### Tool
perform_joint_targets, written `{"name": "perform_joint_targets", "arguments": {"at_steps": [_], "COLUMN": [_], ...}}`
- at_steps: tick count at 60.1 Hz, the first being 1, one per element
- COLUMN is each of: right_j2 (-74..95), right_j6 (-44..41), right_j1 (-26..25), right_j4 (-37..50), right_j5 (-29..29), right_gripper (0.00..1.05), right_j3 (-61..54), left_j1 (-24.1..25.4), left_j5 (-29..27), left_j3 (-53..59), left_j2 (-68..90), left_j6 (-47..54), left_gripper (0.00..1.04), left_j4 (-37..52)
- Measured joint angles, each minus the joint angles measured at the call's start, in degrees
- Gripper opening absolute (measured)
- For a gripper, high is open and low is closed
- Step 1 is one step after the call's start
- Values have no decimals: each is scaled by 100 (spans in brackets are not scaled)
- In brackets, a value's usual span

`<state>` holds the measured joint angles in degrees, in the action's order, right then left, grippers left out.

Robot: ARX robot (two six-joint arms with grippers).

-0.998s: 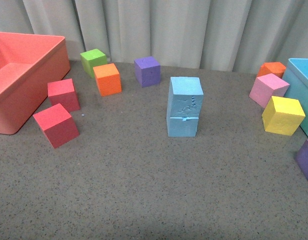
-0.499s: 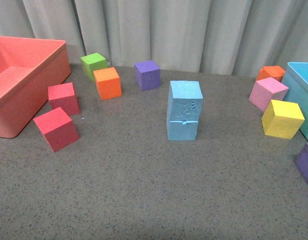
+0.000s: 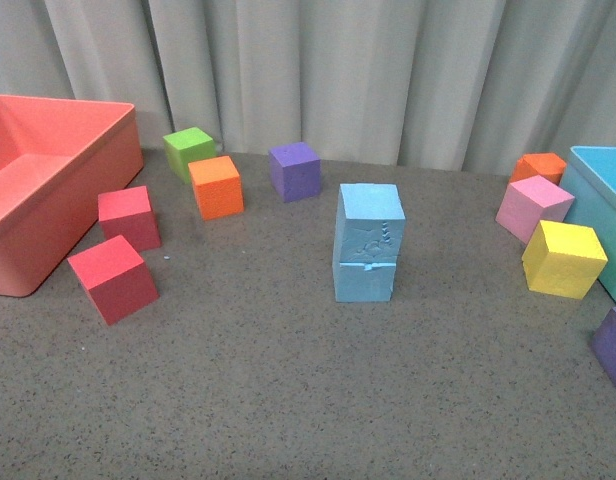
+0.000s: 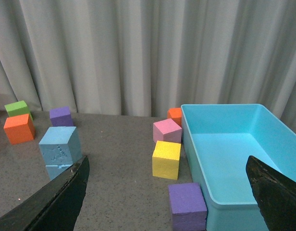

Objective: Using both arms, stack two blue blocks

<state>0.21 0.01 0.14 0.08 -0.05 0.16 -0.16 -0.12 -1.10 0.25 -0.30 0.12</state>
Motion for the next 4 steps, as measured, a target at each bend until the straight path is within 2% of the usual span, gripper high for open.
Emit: {"name": "perform_joint_targets", "arguments": {"at_steps": [4], "right_j2": [0], "right_j6": [0], "right_j1": [0], "right_j4": [0], "right_j5": [-2], "right_gripper": [95], "right_j3": [0], "left_j1": [0], "left_j5": [0], "left_j3": [0], "left_j2": [0], "left_j6": [0], "left_gripper": [98], "left_j4": [-2]}}
